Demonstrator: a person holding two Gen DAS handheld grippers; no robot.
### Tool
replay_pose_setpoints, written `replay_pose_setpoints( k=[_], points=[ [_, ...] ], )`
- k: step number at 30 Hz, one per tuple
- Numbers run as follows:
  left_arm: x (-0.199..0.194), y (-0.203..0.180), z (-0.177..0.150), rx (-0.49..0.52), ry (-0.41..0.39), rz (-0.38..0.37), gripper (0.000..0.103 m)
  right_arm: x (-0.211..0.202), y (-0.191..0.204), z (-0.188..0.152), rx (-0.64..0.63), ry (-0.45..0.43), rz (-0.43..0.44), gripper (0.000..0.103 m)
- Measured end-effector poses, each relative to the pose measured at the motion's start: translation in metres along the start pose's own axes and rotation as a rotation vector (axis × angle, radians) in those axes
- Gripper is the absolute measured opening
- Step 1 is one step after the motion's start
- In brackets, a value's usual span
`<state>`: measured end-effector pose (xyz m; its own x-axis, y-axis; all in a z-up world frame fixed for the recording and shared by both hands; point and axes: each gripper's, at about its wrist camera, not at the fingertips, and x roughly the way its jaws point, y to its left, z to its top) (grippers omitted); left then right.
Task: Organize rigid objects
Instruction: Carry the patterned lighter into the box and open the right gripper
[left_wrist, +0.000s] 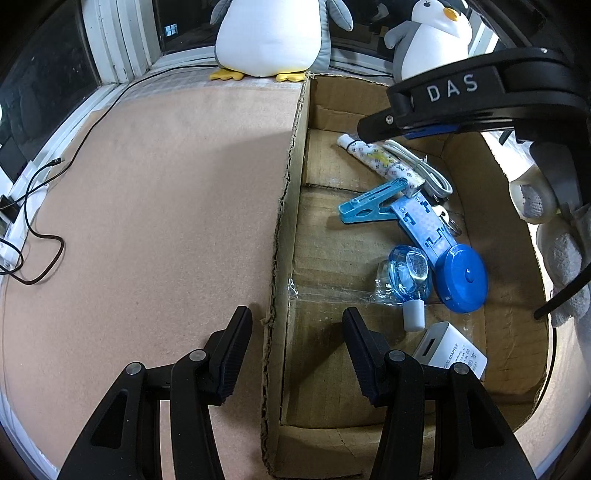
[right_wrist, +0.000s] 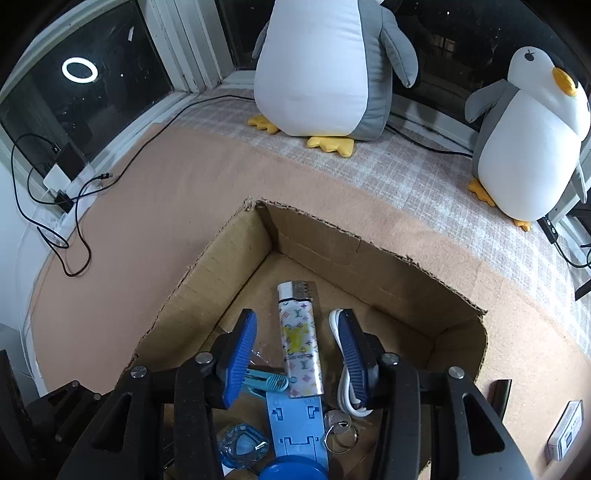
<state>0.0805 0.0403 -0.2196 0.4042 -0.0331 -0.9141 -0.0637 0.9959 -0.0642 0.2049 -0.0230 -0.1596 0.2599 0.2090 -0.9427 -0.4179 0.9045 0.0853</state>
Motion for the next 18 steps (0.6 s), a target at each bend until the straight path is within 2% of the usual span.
replay_pose_setpoints(
  k=[2,5,12,18],
  points=[
    [0.000,0.001,0.000,-0.001,0.000,0.000,0.055,-0.003,-0.001,0.000,0.001,-0.006,0.005,0.051],
    [0.000,0.000,0.000,-0.001,-0.001,0.000,0.055,-0.007,-0.001,-0.002,0.001,-0.011,0.018,0.053],
    [0.000,-0.001,0.000,0.000,-0.001,0.000,0.055,-0.026,-0.008,-0.011,0.009,-0.038,0.029,0.054],
    [0.000,0.000,0.000,0.000,-0.001,0.000,0.055,-0.053,-0.030,-0.022,0.075,-0.092,0.052,0.054]
  ],
)
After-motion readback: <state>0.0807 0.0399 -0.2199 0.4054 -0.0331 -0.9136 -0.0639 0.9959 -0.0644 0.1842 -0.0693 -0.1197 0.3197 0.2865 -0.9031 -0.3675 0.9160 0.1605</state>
